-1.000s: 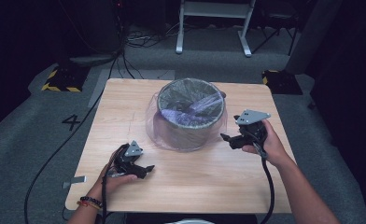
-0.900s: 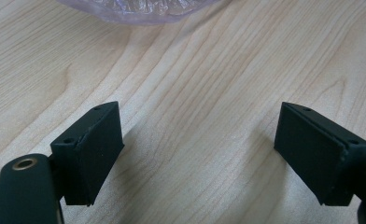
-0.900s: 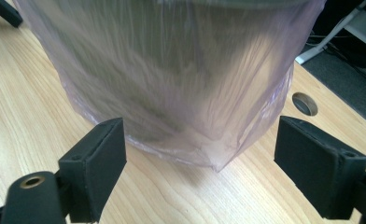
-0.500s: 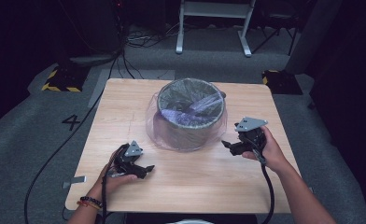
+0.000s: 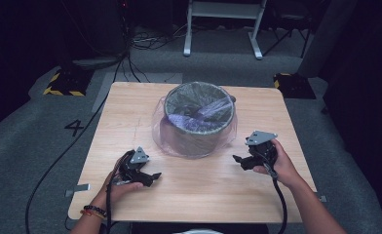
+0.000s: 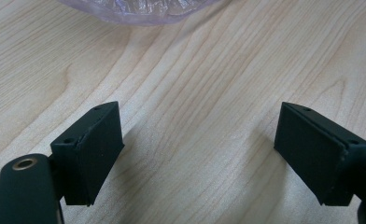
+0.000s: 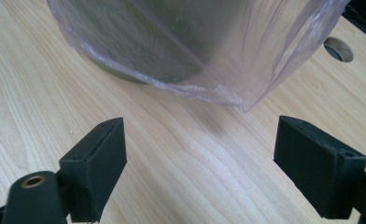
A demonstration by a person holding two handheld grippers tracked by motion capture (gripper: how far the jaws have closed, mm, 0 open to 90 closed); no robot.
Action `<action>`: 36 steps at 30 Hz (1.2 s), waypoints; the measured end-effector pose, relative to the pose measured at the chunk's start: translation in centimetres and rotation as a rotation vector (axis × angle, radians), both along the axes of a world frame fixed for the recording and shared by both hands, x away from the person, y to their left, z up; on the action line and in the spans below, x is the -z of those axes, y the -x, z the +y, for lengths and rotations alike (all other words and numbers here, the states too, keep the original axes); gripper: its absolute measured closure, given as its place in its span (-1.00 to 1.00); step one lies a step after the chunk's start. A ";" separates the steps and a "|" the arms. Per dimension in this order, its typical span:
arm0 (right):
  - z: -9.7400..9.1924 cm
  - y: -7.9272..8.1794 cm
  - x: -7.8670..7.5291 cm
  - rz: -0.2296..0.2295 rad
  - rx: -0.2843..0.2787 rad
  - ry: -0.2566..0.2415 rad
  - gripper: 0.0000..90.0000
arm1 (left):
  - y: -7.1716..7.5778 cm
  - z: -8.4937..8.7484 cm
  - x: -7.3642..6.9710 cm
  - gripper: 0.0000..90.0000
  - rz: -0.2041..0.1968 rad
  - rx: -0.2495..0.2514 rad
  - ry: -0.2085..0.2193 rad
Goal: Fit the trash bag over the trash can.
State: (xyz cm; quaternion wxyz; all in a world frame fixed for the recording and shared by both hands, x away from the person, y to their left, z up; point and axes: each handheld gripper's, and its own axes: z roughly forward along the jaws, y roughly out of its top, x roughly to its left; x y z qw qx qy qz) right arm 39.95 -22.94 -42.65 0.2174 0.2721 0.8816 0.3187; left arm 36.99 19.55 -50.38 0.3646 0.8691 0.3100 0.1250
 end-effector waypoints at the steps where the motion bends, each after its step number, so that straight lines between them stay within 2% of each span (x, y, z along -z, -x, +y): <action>1: -0.1 0.0 0.1 0.003 -0.002 0.000 -0.62 | 0.0 0.0 0.0 -0.67 0.000 0.000 0.000; 8: -0.6 0.6 1.5 0.031 0.017 0.010 -0.63 | 0.0 0.0 0.0 -0.67 0.001 0.000 0.000; 10: -1.0 0.6 1.8 0.056 0.034 -0.012 -0.62 | 0.0 0.0 0.0 -0.67 0.000 0.000 0.000; 12: -1.2 0.7 1.9 0.047 0.038 -0.009 -0.62 | 0.0 0.0 0.0 -0.67 0.000 0.000 0.000; 18: -2.1 0.9 2.9 0.066 0.056 -0.013 -0.62 | 0.0 0.0 0.0 -0.67 0.000 0.000 0.000; 36: -5.5 1.7 4.9 0.103 0.147 -0.062 -0.60 | 0.0 0.0 0.0 -0.67 0.000 -0.002 -0.001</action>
